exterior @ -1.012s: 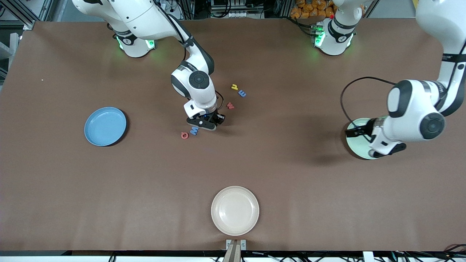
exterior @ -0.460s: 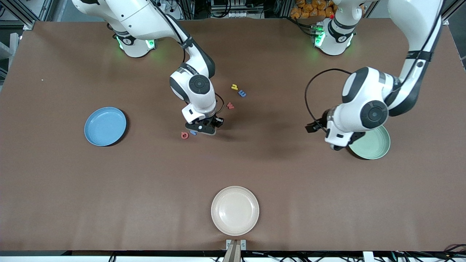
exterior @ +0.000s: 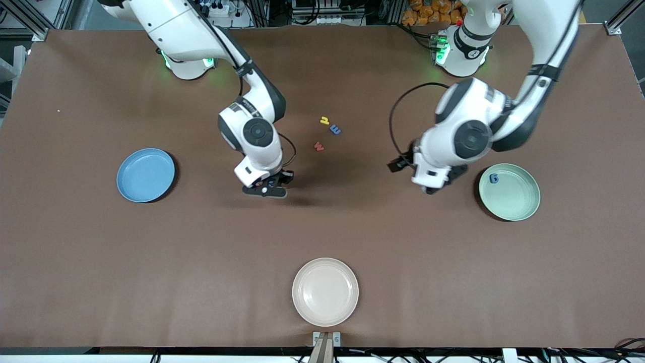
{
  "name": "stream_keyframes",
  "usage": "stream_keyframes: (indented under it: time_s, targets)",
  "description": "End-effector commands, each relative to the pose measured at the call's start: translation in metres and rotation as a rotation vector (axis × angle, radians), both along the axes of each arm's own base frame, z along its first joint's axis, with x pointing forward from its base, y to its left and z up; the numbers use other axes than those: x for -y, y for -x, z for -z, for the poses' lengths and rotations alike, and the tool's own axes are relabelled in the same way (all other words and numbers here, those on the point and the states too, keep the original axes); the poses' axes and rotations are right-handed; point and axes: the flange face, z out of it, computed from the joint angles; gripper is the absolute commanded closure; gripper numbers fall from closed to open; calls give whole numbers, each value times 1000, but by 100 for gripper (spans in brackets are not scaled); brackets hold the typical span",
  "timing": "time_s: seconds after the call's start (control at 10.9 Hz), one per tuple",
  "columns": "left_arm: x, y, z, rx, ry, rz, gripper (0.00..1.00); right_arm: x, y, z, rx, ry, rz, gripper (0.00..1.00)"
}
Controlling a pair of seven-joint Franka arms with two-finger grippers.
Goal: Sort uppercase to blue plate, lowercase to green plate
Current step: 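Lift the teal R with the right gripper while the left gripper returns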
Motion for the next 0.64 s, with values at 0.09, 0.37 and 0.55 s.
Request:
stream_keyframes:
  time_s: [0.09,0.37,0.55]
  targets:
    - [57,22,17,23,19,-87,0,40,-29,-31,-22,38,-182,71]
    - [114,44,38,68,41,-180,0,103,-56,-37,-64,84,-391,71]
    - [146,68,59,122,-7,-152,0,142,-72,-41,-84,109,-510,71]
